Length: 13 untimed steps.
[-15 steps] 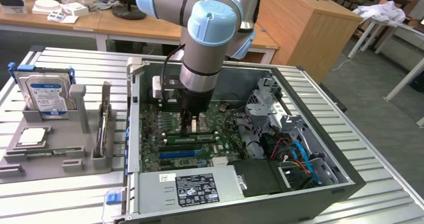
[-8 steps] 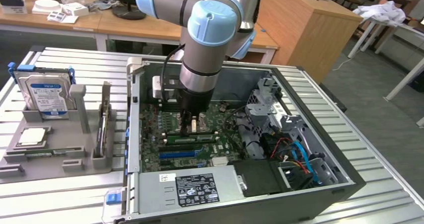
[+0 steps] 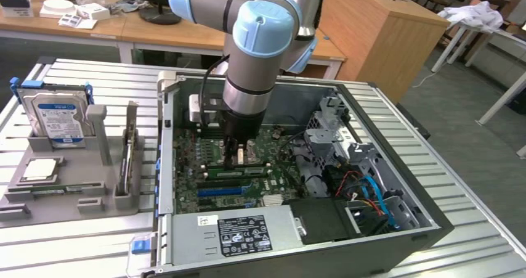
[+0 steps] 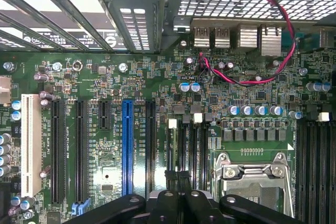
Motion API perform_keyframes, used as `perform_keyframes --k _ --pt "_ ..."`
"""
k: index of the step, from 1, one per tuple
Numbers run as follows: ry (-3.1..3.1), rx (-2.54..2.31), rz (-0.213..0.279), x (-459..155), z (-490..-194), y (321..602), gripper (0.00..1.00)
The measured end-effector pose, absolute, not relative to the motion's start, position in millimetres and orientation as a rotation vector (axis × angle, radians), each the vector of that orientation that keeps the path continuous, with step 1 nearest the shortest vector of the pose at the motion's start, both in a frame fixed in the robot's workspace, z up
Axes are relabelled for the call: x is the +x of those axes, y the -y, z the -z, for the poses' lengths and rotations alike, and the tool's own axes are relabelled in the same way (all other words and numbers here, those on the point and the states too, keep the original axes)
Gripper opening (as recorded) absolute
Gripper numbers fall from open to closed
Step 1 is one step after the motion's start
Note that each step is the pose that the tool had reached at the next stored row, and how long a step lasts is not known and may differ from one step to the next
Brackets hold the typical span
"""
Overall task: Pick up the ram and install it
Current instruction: 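Press down the ram until it locks into place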
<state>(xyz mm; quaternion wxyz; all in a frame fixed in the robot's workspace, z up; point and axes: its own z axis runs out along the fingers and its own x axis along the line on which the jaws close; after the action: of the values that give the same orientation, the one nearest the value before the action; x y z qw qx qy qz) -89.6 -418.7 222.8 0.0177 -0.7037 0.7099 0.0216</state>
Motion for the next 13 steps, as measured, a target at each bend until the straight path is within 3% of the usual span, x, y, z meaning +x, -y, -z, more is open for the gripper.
perform_keyframes --k 13 --pt "-2.204 -2.185 -0.067 -89.5 -223.6 418.5 0.11"
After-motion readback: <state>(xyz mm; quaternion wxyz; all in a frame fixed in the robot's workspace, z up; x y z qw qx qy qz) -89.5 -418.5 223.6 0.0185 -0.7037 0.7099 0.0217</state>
